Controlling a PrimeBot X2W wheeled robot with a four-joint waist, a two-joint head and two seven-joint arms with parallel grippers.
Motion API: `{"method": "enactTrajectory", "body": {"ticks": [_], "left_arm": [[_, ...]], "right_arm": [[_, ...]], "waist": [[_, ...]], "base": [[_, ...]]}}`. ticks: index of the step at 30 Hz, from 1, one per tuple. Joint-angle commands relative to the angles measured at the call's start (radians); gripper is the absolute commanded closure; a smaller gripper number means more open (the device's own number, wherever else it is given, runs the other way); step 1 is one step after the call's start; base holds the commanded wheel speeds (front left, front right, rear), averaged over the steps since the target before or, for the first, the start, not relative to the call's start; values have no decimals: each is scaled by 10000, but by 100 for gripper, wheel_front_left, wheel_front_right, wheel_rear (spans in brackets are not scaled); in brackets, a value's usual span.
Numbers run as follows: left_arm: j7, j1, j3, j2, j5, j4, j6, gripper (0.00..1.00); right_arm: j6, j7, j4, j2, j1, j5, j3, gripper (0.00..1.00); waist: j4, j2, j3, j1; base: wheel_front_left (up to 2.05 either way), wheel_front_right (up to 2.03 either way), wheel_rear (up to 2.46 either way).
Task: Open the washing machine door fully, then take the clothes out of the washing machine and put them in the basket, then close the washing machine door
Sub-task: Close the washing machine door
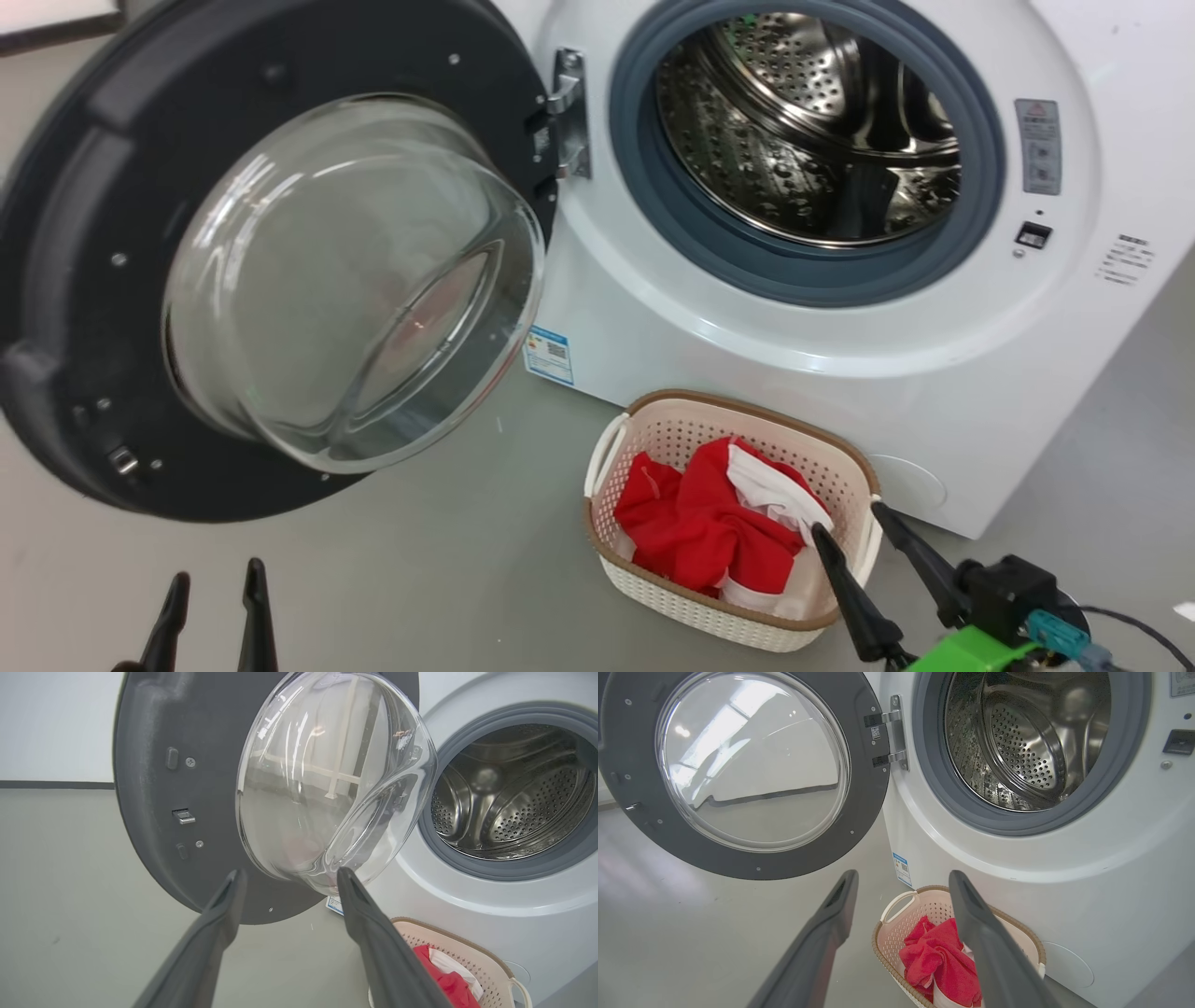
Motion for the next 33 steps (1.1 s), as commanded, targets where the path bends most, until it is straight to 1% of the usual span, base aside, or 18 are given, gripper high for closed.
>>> {"method": "enactTrajectory", "body": {"ticks": [1, 8, 13, 15, 16, 17, 18, 19, 20, 23, 25, 28, 29, 33], "left_arm": [[-122, 12, 333, 74, -99, -353, 135, 0], [-122, 198, 243, 73, -437, -656, 402, 0], [-122, 247, 173, 73, -588, -825, 505, 0], [-122, 213, 198, 73, -927, -940, 498, 0], [-122, 204, 211, 73, -1062, -1003, 480, 7], [-122, 194, 228, 73, -1119, -1074, 450, 51], [-122, 165, 269, 72, -1171, -1170, 417, 66], [-122, 107, 342, 72, -1271, -1290, 375, 87], [-122, 34, 435, 72, -1356, -1431, 330, 100], [-122, -312, 857, 72, -1585, -1954, 165, 100], [-122, -640, 1189, 107, -1488, -2261, 31, 100], [-122, -1336, 1648, 464, -1360, -2550, -117, 100], [-122, -1336, 1648, 464, -1360, -2550, -117, 100], [-122, -2582, 2134, 1169, -1492, -2536, -208, 100]], "right_arm": [[63, -65, -148, -189, -609, 90, 343, 0], [63, -65, 89, -334, -1101, 290, 849, 0], [63, -65, 153, -389, -1206, 365, 1008, 0], [63, -65, 161, -397, -1208, 388, 1039, 0], [63, -65, 160, -392, -1194, 391, 1047, 0], [63, -65, 153, -384, -1173, 390, 1048, 0], [63, -65, 146, -375, -1145, 387, 1044, 0], [63, -65, 144, -365, -1115, 388, 1036, 0], [63, -65, 141, -354, -1085, 389, 1025, 0], [63, -65, 113, -325, -1001, 377, 950, 0], [63, -65, 89, -316, -953, 352, 878, 0], [63, -65, 29, -322, -887, 281, 785, 0], [63, -65, 29, -322, -887, 281, 785, 0], [63, -65, -35, -332, -849, 181, 623, 0]], "waist": [[214, 0, -45, 0], [293, 0, 50, 0], [301, 0, 67, 0], [298, 0, 60, 0], [293, 0, 51, 0], [288, 0, 48, 0], [285, 0, 48, 0], [282, 0, 54, 0], [279, 0, 59, 0], [269, 0, 119, 0], [261, 0, 195, 0], [256, 0, 341, 0], [256, 0, 341, 0], [256, 0, 547, 0]], "base": [[0, 0, 0], [0, 0, 0], [0, 0, 0], [0, 0, 0], [0, 0, 0], [0, 0, 0], [0, 0, 0], [0, 0, 0], [0, 0, 0], [0, 0, 0], [0, 0, 0], [0, 0, 0], [0, 0, 0], [0, 0, 0]]}}
